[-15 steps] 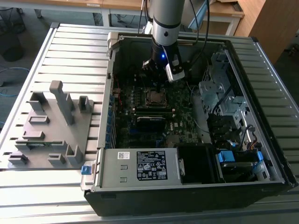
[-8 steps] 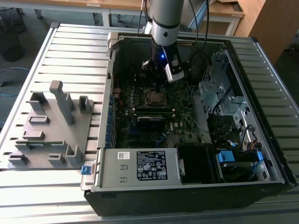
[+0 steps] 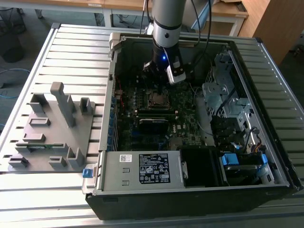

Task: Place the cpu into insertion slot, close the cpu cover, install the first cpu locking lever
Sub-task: 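Place the cpu into insertion slot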

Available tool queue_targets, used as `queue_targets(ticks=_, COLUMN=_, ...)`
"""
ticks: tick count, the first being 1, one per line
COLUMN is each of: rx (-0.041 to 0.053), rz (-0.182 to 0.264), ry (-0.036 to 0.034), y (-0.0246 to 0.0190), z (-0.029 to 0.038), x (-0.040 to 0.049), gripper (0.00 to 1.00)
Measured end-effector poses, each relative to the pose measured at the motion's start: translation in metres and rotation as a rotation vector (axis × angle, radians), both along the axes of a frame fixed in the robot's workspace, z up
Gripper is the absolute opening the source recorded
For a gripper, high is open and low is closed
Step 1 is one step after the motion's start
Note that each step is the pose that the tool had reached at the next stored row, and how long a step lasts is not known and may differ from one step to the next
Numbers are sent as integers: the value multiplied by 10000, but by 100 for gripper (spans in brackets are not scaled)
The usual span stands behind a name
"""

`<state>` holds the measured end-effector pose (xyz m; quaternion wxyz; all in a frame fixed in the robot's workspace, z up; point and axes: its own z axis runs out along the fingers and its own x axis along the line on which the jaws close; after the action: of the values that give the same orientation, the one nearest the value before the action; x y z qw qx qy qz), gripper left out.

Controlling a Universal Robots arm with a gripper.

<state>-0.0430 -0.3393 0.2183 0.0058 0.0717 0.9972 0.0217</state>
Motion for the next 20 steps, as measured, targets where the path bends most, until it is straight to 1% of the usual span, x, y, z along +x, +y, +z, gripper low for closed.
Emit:
queue_targets(ticks=14, rx=-3, rz=5, ry=2, y=-1, z=-63, x=-128, gripper=10)
queue_targets(ticks=17, rx=-2, rz=7, ry=1, y=-1, z=-66, x=-127, gripper=10)
queue_targets(ticks=20, rx=0, rz=5, ry=0, y=0, z=-68, x=-93, gripper=10)
